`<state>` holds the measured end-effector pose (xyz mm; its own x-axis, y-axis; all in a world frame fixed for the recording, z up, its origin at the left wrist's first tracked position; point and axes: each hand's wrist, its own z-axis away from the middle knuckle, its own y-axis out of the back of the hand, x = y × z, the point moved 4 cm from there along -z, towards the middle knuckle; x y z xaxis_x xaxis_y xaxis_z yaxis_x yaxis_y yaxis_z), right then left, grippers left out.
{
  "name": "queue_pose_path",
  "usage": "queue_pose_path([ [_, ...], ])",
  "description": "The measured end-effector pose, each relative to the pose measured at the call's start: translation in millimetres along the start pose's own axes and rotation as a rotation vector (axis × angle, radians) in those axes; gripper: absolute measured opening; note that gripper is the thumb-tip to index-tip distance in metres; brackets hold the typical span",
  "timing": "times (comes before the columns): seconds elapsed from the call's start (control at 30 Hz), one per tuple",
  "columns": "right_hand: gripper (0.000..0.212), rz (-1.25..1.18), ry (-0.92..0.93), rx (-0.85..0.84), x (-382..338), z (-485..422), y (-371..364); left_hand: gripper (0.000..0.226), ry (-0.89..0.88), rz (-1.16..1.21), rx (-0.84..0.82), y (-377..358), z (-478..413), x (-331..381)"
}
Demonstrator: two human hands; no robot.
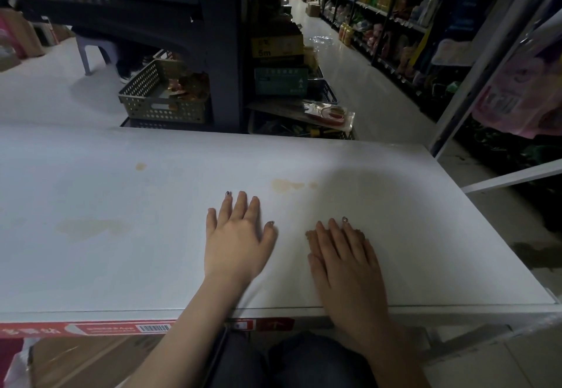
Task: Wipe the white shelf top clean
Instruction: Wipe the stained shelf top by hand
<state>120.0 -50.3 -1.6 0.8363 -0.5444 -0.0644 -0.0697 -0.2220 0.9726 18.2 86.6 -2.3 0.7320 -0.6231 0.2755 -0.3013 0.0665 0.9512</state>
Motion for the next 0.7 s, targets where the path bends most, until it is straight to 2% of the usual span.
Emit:
queue_pose_path([
  [0.17,0.055,0.009,0.024,0.020,0.2,-16.3,-4.3,0.071,-0.001,0.011,0.002,0.3,0.3,0.0],
  [0.33,0.084,-0.009,0.058,-0.096,-0.7,-31.9,-4.3,0.071,0.004,0.012,-0.004,0.3,0.3,-0.1],
  [0.53,0.088,0.018,0.040,-0.141,-0.2,-51.1,-9.3,0.070,0.001,0.006,-0.001,-0.7,-0.3,-0.4],
  [0.7,0.057,0.002,0.011,-0.183,-0.1,-68.7,-10.0,0.077,-0.005,-0.003,0.013,-0.9,-0.3,-0.1],
])
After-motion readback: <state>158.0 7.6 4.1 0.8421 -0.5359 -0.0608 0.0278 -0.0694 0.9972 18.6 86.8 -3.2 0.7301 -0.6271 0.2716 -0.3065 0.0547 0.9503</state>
